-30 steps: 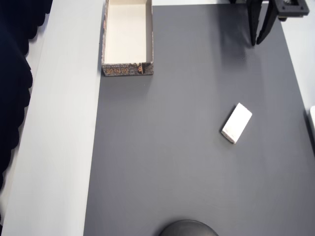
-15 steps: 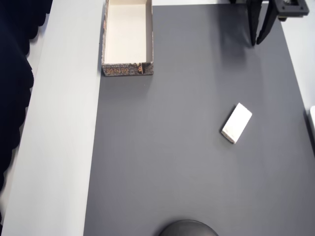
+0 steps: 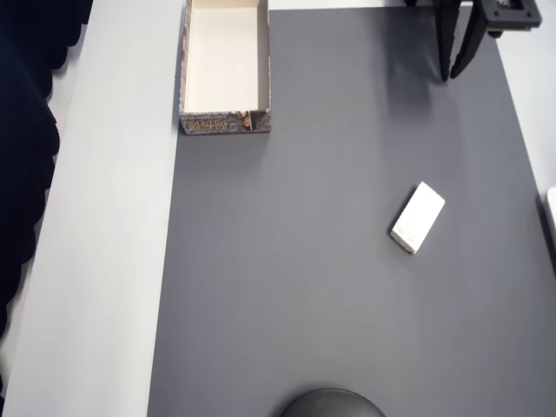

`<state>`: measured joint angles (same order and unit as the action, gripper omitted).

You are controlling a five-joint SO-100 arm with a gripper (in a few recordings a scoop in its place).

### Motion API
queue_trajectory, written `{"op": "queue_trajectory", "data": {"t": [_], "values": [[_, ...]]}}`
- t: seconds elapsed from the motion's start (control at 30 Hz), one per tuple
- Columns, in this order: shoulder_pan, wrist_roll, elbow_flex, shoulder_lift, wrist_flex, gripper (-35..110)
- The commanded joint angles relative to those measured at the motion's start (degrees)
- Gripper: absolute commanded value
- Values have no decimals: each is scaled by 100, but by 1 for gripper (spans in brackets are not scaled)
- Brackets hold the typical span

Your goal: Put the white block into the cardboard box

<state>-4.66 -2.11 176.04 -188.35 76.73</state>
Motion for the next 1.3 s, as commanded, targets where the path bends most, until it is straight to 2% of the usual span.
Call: {"op": "queue_trajectory", "data": {"t": [0.0, 0.83, 1.1, 1.27], "values": [[62, 9, -264, 158, -123, -2], [141, -246, -3322, 4632, -1266, -2], [-149, 97, -5124, 6601, -1213, -2], [-308, 308, -6583, 7963, -422, -2]]}}
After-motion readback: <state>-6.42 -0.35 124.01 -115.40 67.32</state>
